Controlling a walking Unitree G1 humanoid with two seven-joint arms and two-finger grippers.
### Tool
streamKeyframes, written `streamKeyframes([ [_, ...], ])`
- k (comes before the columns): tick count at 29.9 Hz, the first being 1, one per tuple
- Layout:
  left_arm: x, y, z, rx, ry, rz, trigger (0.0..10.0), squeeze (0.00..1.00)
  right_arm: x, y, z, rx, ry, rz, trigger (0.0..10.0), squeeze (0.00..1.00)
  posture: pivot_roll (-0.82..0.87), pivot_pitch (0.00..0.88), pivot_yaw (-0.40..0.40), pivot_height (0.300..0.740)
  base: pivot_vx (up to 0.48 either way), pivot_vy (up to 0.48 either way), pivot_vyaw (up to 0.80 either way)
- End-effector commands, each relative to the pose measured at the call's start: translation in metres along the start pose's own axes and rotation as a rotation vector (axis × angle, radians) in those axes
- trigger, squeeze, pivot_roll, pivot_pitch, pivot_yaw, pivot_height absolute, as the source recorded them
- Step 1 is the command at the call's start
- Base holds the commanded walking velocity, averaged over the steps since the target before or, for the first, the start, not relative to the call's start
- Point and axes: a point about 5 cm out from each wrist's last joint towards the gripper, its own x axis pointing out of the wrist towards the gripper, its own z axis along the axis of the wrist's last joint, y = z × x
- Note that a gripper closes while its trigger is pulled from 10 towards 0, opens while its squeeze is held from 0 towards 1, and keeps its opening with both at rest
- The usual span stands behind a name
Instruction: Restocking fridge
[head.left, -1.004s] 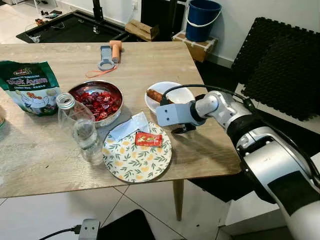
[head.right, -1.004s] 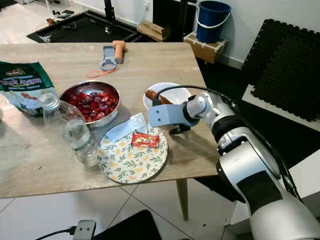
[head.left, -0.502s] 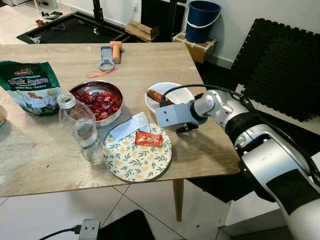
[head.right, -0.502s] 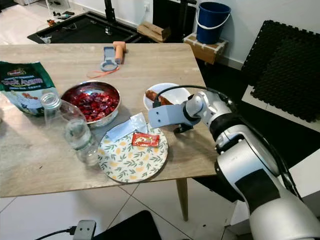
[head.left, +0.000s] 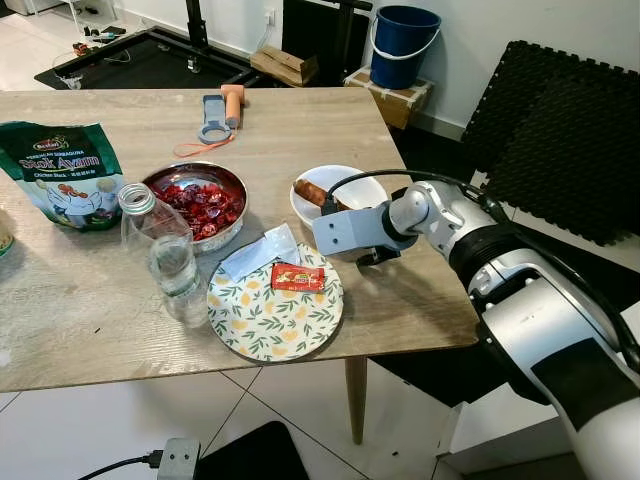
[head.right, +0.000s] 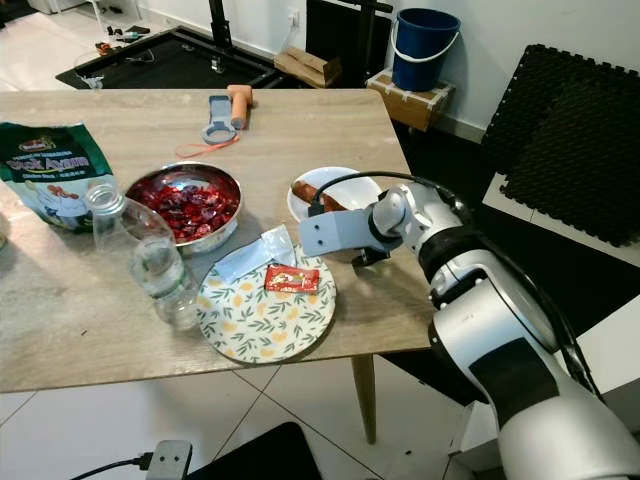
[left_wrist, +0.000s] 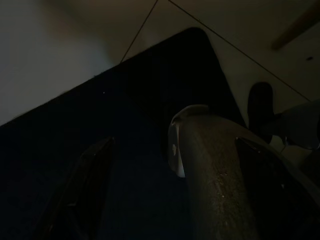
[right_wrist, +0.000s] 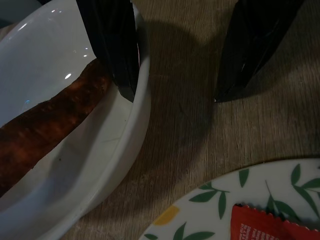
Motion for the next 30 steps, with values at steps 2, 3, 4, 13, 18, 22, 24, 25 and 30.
streamKeyframes([
  [2,-0.018,-0.006,-0.06,-0.003,0.232,-0.022,10.0,0.0,0.016,0.023,-0.008,0.029,0.03,0.088,10.0,0.0,-0.02,0.251,-0.09,0.74,0.0,0.0,0.0],
  [3,-0.019,-0.006,-0.061,-0.004,0.234,-0.022,10.0,0.0,0.017,0.023,-0.007,0.028,0.03,0.09,10.0,0.0,-0.02,0.251,-0.09,0.74,0.0,0.0,0.0],
  [4,-0.019,-0.006,-0.061,-0.004,0.234,-0.022,10.0,0.0,0.017,0.023,-0.007,0.028,0.03,0.09,10.0,0.0,-0.02,0.251,-0.09,0.74,0.0,0.0,0.0],
  [13,-0.023,-0.009,-0.069,-0.013,0.248,-0.027,10.0,0.0,0.023,0.028,0.003,0.027,-0.02,0.12,10.0,0.0,-0.02,0.277,-0.1,0.74,0.0,0.0,0.0],
  [18,-0.024,-0.009,-0.071,-0.014,0.252,-0.027,10.0,0.0,0.023,0.024,0.008,0.033,-0.047,0.091,10.0,0.0,-0.02,0.283,-0.099,0.74,0.0,0.0,0.0],
  [22,-0.024,-0.008,-0.071,-0.012,0.252,-0.028,10.0,0.0,0.02,0.02,0.01,0.015,-0.058,0.079,4.6,0.0,-0.02,0.284,-0.099,0.74,0.0,0.0,0.0],
  [24,-0.023,-0.008,-0.07,-0.011,0.249,-0.028,10.0,0.0,0.018,0.017,0.012,0.001,-0.059,0.069,0.0,0.0,-0.02,0.282,-0.1,0.74,0.0,0.0,0.0],
  [25,-0.023,-0.008,-0.069,-0.012,0.247,-0.028,10.0,0.0,0.016,0.014,0.013,-0.004,-0.057,0.054,5.0,0.0,-0.02,0.281,-0.101,0.74,0.0,0.0,0.0],
  [30,-0.021,-0.009,-0.067,-0.013,0.24,-0.029,10.0,0.0,0.013,0.009,0.014,-0.023,-0.047,0.039,10.0,0.0,-0.02,0.278,-0.101,0.74,0.0,0.0,0.0],
])
